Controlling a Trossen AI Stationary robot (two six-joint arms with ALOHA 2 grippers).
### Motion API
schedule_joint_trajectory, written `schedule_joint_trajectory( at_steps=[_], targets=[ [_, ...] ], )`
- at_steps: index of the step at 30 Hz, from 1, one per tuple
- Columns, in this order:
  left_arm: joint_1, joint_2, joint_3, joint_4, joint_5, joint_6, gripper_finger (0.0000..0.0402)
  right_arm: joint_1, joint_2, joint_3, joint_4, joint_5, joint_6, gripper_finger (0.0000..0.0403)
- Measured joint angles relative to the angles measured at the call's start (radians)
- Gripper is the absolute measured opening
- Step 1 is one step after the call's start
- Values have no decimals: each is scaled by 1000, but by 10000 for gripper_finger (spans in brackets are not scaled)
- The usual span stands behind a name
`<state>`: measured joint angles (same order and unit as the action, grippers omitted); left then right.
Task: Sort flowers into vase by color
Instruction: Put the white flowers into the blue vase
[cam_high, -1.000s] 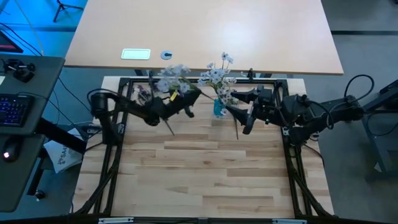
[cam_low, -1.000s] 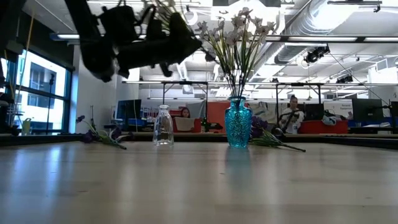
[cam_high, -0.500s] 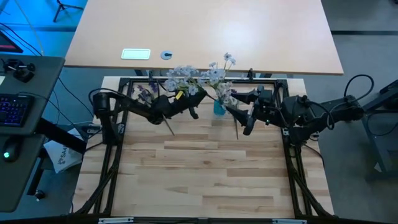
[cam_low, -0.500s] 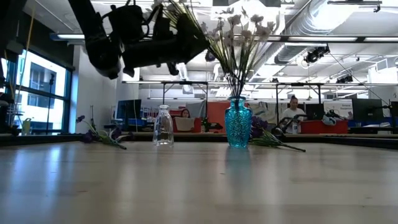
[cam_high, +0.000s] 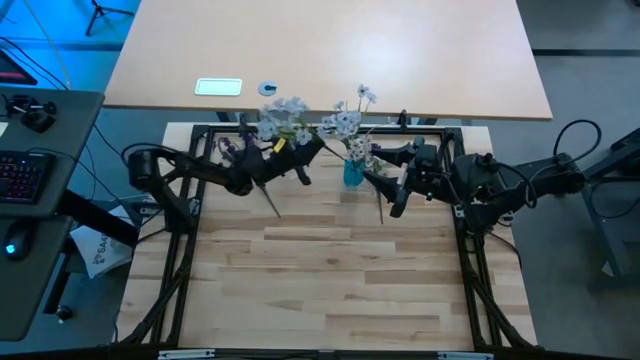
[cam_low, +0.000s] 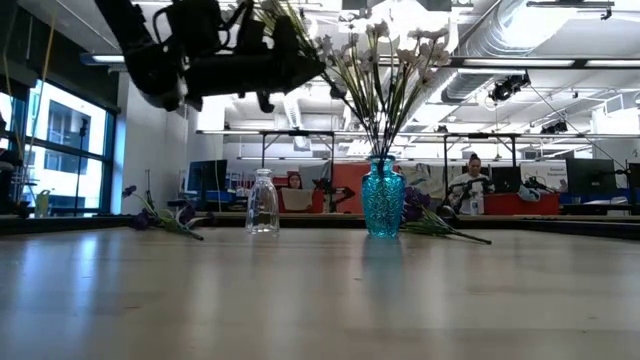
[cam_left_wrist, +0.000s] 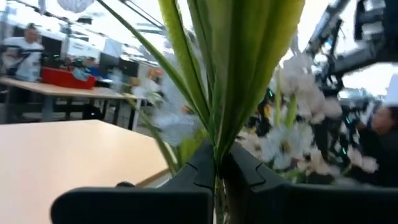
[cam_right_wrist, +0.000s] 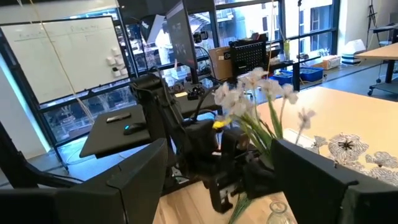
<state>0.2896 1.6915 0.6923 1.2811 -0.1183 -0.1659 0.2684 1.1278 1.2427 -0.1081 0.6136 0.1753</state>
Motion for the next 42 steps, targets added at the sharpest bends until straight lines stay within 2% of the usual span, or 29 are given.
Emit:
schedule_joint_trajectory(
  at_steps=[8, 13, 21, 26, 30, 37, 42],
  targets=[
    [-8, 104, 112, -13, -19, 123, 0, 0, 0, 0, -2, 0, 0, 281],
    [-9, 128, 164, -131, 5, 137, 0, 0, 0, 0, -8, 0, 0, 281],
    [-15, 128, 166, -178, 6, 172, 0, 0, 0, 0, -20, 0, 0, 281],
    [-15, 128, 167, -312, 6, 178, 0, 0, 0, 0, -31, 0, 0, 281],
    [-15, 128, 167, -336, 7, 178, 2, 0, 0, 0, -33, 0, 0, 281],
    [-15, 128, 166, -336, 8, 178, 28, 0, 0, 0, -39, 0, 0, 281],
    [-16, 128, 170, -342, 14, 169, 66, 0, 0, 0, -40, 0, 0, 281]
  ],
)
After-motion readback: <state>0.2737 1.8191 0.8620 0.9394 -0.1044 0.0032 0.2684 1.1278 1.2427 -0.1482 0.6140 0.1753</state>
